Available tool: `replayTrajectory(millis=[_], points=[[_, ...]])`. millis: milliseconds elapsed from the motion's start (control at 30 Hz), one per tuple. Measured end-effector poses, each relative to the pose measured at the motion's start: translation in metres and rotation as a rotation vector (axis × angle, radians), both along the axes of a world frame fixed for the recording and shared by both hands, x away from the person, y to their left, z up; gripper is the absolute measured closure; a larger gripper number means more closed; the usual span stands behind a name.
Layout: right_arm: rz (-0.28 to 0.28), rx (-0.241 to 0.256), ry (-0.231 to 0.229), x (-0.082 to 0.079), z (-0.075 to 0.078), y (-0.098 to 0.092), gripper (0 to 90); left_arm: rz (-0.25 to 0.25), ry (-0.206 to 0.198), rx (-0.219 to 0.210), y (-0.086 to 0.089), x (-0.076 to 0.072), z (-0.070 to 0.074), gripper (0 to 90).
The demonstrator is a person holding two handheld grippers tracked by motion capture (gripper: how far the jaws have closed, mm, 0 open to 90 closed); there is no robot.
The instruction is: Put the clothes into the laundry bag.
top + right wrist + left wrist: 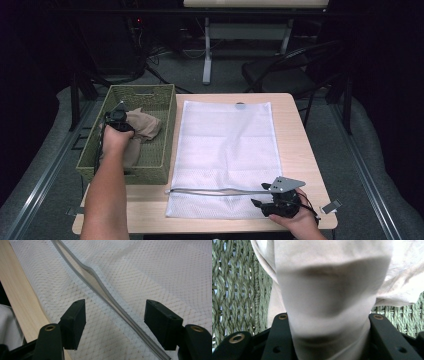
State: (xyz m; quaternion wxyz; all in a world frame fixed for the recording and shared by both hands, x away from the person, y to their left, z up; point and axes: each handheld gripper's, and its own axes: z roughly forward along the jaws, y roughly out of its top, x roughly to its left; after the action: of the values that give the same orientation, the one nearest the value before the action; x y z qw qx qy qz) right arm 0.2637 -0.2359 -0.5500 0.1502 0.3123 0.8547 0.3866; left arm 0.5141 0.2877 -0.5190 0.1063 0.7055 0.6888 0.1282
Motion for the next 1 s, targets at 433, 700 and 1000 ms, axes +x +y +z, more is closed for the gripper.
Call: replayTrajectory(millis=[433, 700, 1000], points=[[-0.001, 0.002, -0.004, 0.000, 0.000, 0.000, 33.7, -0.012, -0.024, -0.002, 0.001, -0.002, 0.022, 60.2], [-0.004, 0.004, -0.003, 0.000, 0.000, 0.000, 33.7, -0.014, -0.038, -0.010, 0.004, -0.005, 0.034, 60.2], [-0.010, 0.007, 0.002, 0.000, -0.001, 0.000, 33.7, -0.024, -0.064, -0.015, 0.008, -0.010, 0.060, 60.2]])
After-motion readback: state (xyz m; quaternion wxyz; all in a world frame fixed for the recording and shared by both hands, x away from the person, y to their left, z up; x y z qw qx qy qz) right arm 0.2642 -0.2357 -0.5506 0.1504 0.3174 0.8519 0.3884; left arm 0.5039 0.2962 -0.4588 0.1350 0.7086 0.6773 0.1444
